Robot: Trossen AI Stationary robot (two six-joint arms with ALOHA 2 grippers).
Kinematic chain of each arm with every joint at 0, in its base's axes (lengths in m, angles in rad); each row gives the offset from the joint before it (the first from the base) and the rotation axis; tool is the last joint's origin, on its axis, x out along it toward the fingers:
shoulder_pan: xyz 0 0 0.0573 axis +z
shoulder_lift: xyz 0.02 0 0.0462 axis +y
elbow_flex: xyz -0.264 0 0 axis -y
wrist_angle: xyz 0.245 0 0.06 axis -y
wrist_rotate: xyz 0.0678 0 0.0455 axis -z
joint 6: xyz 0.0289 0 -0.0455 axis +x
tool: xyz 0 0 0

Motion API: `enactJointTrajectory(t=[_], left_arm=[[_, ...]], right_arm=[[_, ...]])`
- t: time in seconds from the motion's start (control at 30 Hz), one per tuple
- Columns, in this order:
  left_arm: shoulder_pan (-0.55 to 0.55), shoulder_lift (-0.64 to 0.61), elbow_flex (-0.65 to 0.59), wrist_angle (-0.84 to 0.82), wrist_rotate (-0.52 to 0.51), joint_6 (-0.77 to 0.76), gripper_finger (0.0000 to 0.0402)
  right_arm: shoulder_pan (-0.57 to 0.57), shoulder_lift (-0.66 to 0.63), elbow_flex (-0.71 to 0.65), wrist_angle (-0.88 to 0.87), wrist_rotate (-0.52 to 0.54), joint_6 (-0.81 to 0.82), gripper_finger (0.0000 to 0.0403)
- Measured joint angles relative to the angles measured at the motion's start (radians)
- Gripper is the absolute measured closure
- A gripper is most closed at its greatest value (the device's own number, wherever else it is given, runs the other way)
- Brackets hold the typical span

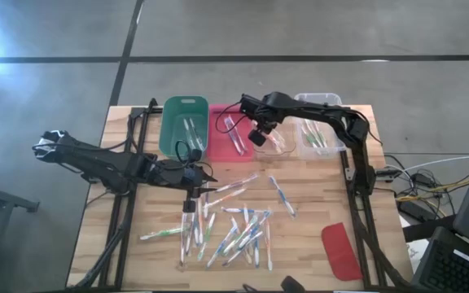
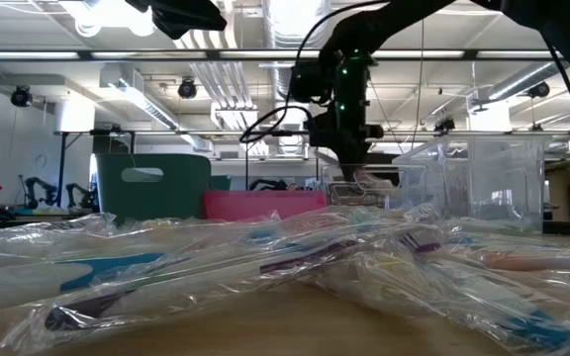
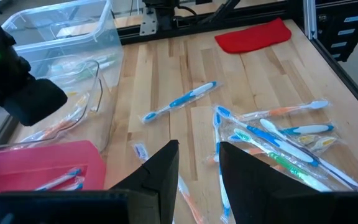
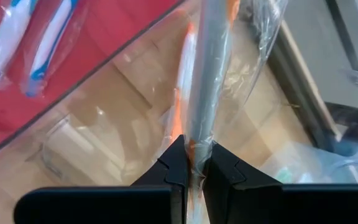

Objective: Pick & Place Toothbrushes
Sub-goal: Put the orange toothbrush into the transparent bin

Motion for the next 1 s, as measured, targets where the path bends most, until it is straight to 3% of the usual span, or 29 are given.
enactJointTrajectory(t=[1.0], left_arm=[[-0.001, 0.000, 0.000, 0.000, 0.000, 0.000, 0.0280]], right_arm=[[-0.039, 0.079, -0.001, 0.021, -0.017, 0.008, 0.0375]])
